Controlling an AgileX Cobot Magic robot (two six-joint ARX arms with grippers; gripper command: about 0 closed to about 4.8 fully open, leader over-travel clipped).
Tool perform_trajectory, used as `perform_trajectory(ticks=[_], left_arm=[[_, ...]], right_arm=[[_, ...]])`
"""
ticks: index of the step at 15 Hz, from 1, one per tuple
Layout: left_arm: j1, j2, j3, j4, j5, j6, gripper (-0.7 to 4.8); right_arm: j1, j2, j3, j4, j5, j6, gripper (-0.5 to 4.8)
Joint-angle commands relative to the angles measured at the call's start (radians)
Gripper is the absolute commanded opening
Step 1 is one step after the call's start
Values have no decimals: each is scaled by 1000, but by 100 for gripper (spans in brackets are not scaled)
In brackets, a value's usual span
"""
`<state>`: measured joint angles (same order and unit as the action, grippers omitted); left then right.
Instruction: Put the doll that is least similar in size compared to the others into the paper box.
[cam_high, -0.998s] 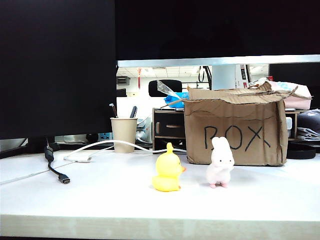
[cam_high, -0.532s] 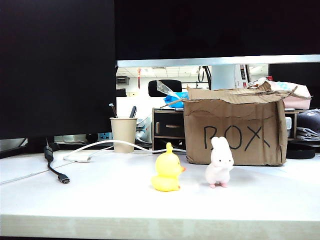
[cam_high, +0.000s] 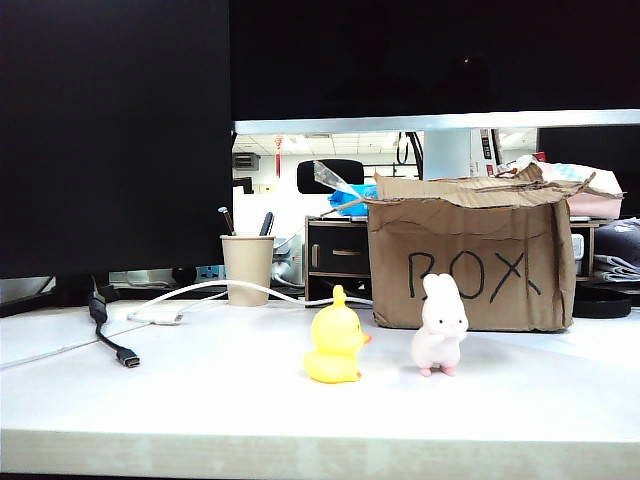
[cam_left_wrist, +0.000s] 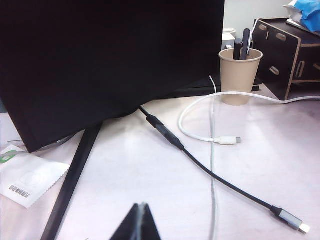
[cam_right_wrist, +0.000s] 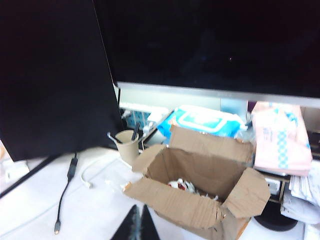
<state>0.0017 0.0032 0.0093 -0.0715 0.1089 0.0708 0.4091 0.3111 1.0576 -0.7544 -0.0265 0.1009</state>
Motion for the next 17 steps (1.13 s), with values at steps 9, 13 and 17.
perform_trajectory(ticks=[9, 13, 17], left_arm=[[-2, 0, 0, 5, 4, 0, -5], [-2, 0, 0, 5, 4, 0, -5], [-2, 0, 0, 5, 4, 0, -5]], right_arm=[[-333, -61, -1, -1, 9, -105, 0], [-410, -69, -257, 185, -30, -95, 0], [-401, -205, -695, 521, -50, -39, 0]])
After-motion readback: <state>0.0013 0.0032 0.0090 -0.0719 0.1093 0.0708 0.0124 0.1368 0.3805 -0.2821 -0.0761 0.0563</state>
